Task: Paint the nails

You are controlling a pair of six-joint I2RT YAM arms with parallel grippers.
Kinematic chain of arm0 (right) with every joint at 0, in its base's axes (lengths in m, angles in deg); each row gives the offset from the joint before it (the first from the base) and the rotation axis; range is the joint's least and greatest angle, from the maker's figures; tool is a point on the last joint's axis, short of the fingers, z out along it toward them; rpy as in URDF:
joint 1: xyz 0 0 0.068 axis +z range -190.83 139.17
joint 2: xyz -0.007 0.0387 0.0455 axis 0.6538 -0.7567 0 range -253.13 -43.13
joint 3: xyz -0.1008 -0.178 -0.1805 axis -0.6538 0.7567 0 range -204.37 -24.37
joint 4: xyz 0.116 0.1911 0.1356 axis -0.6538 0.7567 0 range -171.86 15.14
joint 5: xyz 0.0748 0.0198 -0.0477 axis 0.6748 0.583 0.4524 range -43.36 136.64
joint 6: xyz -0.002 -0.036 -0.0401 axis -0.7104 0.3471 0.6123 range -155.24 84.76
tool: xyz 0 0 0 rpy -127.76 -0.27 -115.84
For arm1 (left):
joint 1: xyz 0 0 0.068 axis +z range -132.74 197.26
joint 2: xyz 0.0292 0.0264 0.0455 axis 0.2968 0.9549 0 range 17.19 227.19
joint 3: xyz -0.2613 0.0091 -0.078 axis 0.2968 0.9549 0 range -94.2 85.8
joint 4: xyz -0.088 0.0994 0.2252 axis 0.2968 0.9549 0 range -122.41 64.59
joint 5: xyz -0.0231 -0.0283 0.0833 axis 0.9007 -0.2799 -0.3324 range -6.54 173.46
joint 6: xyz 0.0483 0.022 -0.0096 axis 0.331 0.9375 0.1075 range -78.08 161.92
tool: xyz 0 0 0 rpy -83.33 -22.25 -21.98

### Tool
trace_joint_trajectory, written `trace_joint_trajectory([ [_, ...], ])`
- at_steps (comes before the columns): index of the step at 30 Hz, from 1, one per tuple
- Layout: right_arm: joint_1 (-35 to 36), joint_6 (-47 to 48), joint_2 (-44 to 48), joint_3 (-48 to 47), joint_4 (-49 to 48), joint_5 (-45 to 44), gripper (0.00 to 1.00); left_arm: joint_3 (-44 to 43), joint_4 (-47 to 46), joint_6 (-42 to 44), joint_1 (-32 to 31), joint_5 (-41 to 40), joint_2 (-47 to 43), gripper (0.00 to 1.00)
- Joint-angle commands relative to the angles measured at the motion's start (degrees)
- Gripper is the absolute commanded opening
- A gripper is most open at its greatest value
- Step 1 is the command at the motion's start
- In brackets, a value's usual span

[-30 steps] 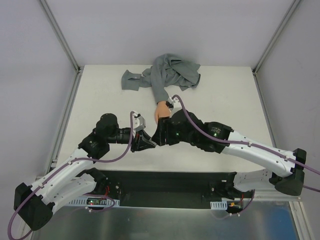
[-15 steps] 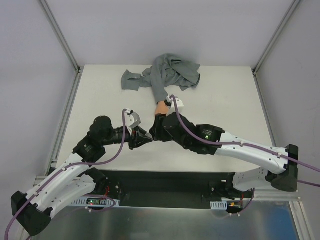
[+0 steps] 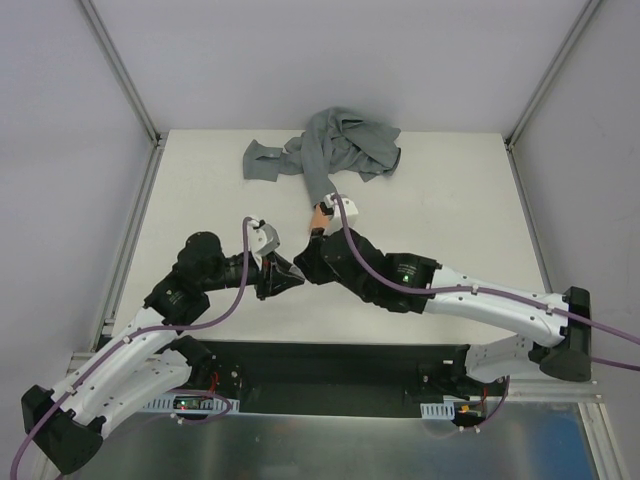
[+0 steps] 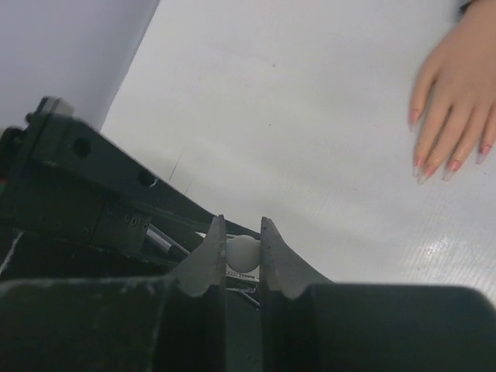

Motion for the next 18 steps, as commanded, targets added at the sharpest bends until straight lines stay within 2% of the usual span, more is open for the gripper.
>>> trace_joint_trajectory([
  [1,-0.6,16.0,4.5,7.3,-16.5,11.3,0.00,-5.7,-2.0,-3.4,-0.4,18.6,1.7,0.00],
  [2,-1.4,19.7,6.0,10.4,-19.0,22.1,0.00,-7.1,-2.0,-4.1,-0.4,21.0,2.3,0.00],
  [3,-2.0,22.9,6.9,12.9,-26.0,29.9,0.01,-7.5,-2.4,-5.5,-0.4,25.6,3.1,0.00],
  [4,-2.5,26.2,7.8,14.9,-29.5,42.2,0.00,-7.8,-3.9,-6.1,-0.4,27.1,4.0,0.00],
  [7,-5.8,24.1,9.3,17.3,-33.9,52.2,0.00,-7.5,-5.5,-6.2,-0.4,29.3,4.3,0.00],
  [11,-6.3,22.9,9.9,18.5,-35.8,51.6,0.00,-6.6,-6.1,-5.5,-0.3,28.6,4.7,0.00],
  [14,-6.7,22.0,10.0,18.5,-33.6,46.4,0.00,-5.6,-6.2,-4.9,-0.3,25.1,4.6,0.00],
  [17,-6.6,18.9,11.1,17.5,-29.4,35.7,0.00,-4.1,-6.0,-4.0,-0.3,19.8,3.4,0.00],
  [18,-6.4,17.6,11.2,16.9,-25.1,31.5,0.02,-3.8,-5.8,-3.6,-0.3,17.8,2.6,0.00],
])
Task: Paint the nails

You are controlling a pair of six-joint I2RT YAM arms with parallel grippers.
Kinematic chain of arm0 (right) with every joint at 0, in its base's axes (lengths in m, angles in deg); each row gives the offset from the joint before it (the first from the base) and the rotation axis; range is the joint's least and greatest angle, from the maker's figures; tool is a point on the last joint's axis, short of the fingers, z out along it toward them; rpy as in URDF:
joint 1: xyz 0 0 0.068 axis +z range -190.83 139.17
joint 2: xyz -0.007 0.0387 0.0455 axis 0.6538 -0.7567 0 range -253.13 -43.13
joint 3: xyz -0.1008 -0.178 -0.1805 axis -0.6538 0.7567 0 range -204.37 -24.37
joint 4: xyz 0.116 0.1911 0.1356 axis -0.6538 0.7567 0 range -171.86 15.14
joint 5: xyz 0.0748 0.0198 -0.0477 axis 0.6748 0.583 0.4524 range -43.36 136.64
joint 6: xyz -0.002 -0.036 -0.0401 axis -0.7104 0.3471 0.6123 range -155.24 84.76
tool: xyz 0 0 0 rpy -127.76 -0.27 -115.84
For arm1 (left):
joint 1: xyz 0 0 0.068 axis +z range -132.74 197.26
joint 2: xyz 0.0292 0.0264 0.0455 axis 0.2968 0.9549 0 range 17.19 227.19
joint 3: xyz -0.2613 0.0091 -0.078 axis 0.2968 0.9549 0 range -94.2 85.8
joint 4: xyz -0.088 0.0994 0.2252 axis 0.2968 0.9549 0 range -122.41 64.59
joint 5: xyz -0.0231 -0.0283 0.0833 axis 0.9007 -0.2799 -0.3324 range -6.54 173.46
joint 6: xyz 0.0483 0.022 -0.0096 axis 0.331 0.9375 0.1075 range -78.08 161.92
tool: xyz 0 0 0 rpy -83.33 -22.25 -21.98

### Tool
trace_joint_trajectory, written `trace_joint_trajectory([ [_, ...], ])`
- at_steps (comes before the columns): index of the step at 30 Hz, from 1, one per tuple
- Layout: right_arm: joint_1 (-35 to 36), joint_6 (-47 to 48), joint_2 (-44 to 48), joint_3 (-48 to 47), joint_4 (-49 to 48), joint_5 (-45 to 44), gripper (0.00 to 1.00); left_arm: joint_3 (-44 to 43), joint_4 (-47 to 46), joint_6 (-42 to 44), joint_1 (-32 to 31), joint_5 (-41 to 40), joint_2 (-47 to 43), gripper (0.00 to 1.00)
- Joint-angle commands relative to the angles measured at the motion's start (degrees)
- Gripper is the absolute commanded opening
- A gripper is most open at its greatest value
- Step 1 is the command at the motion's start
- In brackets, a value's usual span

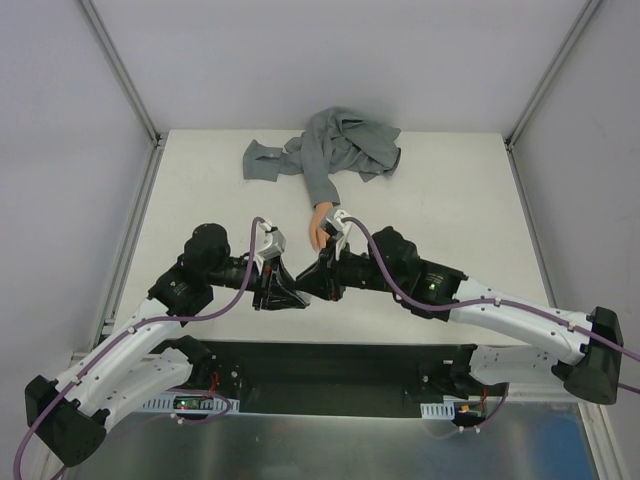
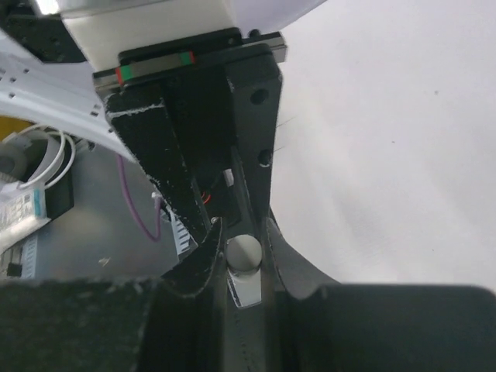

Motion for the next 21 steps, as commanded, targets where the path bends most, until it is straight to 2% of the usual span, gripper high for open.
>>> trace_joint_trajectory([
  [1,1.1,-5.4,-0.6,-3.2,1.8,-17.2,0.13,-0.2,-9.4,1.8,-1.2,-6.8,-2.4,0.00],
  [3,1.5,-10.2,-1.1,-5.3,9.9,-23.5,0.31,0.6,-7.6,3.5,-1.2,-14.3,-3.5,0.00],
  [4,1.6,-11.1,-2.2,-6.4,11.7,-26.5,0.45,1.0,-6.7,3.9,-1.2,-16.7,-3.7,0.00],
  [6,2.7,-13.1,-3.3,-10.2,16.4,-28.8,0.56,0.9,-4.2,5.5,-1.2,-21.6,-3.8,0.00],
  [7,3.8,-13.8,-4.6,-11.7,18.5,-32.4,0.68,0.7,-3.5,5.9,-1.2,-22.7,-3.9,0.00],
  [10,6.5,-16.9,-6.9,-18.2,27.0,-40.3,0.81,0.9,-2.3,6.3,-1.2,-27.6,-4.2,0.00],
  [13,8.7,-22.7,-8.4,-22.1,31.9,-47.4,0.82,1.3,-2.2,6.5,-1.2,-31.5,-5.5,0.00],
  [14,9.2,-24.5,-8.9,-22.5,33.2,-49.2,0.78,1.4,-2.2,6.3,-1.2,-32.3,-6.3,0.00],
  [16,10.5,-26.0,-10.2,-23.1,32.5,-52.0,0.68,2.0,-2.2,6.1,-1.2,-34.0,-7.0,0.00],
  [21,11.9,-24.4,-13.4,-24.3,27.9,-53.6,0.65,2.2,-2.2,6.2,-1.2,-33.3,-7.5,0.00],
])
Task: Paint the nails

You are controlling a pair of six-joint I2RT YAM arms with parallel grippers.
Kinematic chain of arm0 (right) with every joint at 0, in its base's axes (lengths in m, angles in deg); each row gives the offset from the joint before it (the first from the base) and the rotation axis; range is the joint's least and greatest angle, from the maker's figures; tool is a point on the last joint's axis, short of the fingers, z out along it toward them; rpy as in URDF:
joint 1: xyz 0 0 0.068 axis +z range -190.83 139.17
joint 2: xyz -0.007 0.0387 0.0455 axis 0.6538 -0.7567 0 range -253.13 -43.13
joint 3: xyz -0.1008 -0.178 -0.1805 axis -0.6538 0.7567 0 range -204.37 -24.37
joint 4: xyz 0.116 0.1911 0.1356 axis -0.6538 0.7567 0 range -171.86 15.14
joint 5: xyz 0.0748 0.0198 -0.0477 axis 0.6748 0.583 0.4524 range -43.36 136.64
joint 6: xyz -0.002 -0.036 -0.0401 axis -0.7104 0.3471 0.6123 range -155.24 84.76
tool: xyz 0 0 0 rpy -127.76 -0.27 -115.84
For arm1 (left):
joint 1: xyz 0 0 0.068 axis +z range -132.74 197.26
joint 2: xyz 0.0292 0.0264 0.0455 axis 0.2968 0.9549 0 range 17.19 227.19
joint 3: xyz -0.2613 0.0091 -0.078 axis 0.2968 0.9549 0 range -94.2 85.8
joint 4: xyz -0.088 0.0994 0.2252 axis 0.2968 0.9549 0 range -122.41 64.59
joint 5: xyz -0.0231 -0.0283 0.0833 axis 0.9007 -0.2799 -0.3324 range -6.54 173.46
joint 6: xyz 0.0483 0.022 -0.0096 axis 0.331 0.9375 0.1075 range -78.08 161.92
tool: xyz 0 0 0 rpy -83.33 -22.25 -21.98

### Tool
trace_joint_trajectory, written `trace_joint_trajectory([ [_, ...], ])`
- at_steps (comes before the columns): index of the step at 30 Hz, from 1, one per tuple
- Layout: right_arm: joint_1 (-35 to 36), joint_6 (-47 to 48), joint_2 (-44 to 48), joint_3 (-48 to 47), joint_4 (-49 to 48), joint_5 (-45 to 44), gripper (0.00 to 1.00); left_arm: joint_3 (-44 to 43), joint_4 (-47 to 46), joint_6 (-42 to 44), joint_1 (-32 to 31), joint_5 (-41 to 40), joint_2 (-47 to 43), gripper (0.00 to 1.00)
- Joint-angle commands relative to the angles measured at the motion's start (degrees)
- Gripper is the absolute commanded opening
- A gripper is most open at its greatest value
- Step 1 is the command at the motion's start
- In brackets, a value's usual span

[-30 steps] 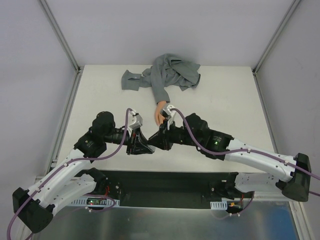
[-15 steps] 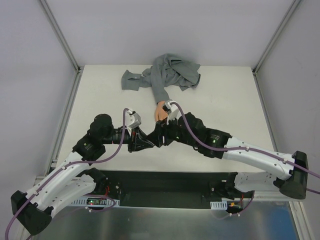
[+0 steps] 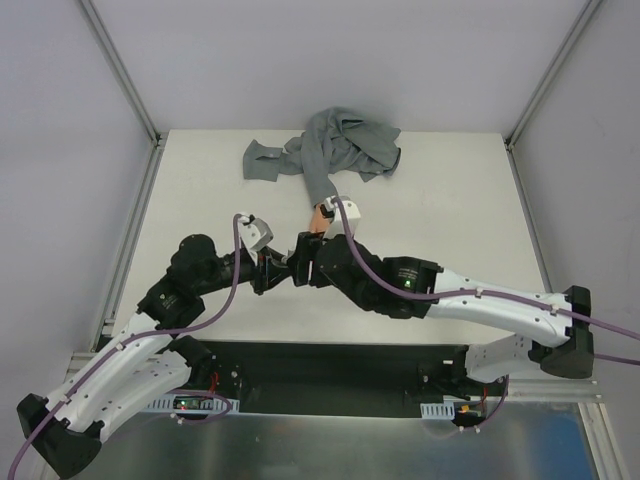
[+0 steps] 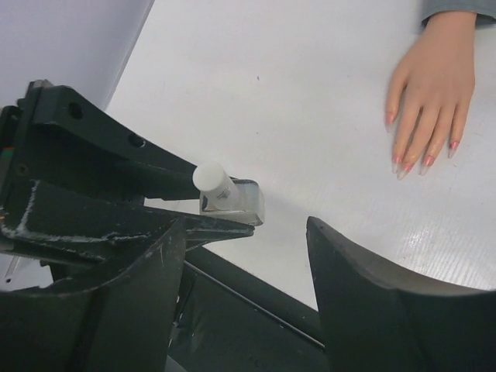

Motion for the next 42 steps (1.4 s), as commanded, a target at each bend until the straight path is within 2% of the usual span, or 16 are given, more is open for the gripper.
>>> trace_joint_trajectory([
  [1,0.9,-1.3,-3.5,-4.2,-0.9,-6.0,0.65,0.3,-1.5,1.0,-0.3,-1.7,-0.4,0.00],
  [8,1.6,1.4,-7.2,-8.0,-0.1,-9.4,0.61,0.1,-1.5,0.5,-0.3,-0.8,0.2,0.00],
  [14,1.6,1.3,-8.6,-8.1,-0.8,-10.0,0.50,0.1,-1.5,0.1,-0.3,-0.7,-0.4,0.00],
  [15,1.5,1.4,-8.6,-7.6,-0.9,-10.2,0.45,0.1,-1.5,0.1,-0.3,-0.5,-0.4,0.00],
  [20,1.6,1.6,-8.5,-5.7,-2.7,-10.1,0.38,-0.3,-1.5,-0.6,-0.3,0.8,-0.2,0.00],
  [23,1.6,2.1,-7.9,-4.5,-3.4,-10.0,0.26,-0.6,-1.5,-0.7,-0.3,1.8,-0.1,0.00],
  [26,1.3,4.3,-6.6,-2.5,-5.6,-8.2,0.08,-0.8,-1.5,-0.7,-0.3,4.3,-0.1,0.00],
  [27,1.2,5.6,-6.1,-1.4,-6.6,-6.0,0.00,-1.0,-1.5,-0.7,-0.3,5.3,-0.1,0.00],
  [30,-0.7,15.8,-1.3,6.6,-15.9,5.9,0.00,-1.8,-1.5,-1.9,-0.3,11.4,-0.4,0.00],
  [31,-1.7,18.8,0.5,13.5,-24.2,12.2,0.00,-1.9,-1.5,-3.4,-0.3,13.7,-0.4,0.00],
  [32,-3.2,23.9,4.1,16.7,-30.1,21.0,0.00,-2.1,-1.5,-4.2,-0.3,18.8,-0.4,0.00],
  [33,-6.3,24.8,5.9,19.7,-34.7,39.8,0.00,-2.2,-1.8,-4.8,-0.3,22.2,-0.4,0.00],
  [34,-7.6,25.0,7.2,23.9,-42.3,47.1,0.00,-1.9,-3.0,-6.9,-0.3,25.1,-0.5,0.00],
  [35,-8.7,24.8,8.2,24.1,-43.6,57.3,0.00,-1.5,-4.1,-8.0,-0.3,30.3,-0.4,0.00],
  [38,-10.1,24.5,8.6,23.7,-43.4,66.1,0.00,-1.2,-7.5,-11.0,-0.3,35.8,-0.4,0.00],
  [42,-13.3,21.8,9.0,24.4,-46.0,69.0,0.00,-2.5,-8.4,-11.5,-0.3,39.1,0.0,0.00],
])
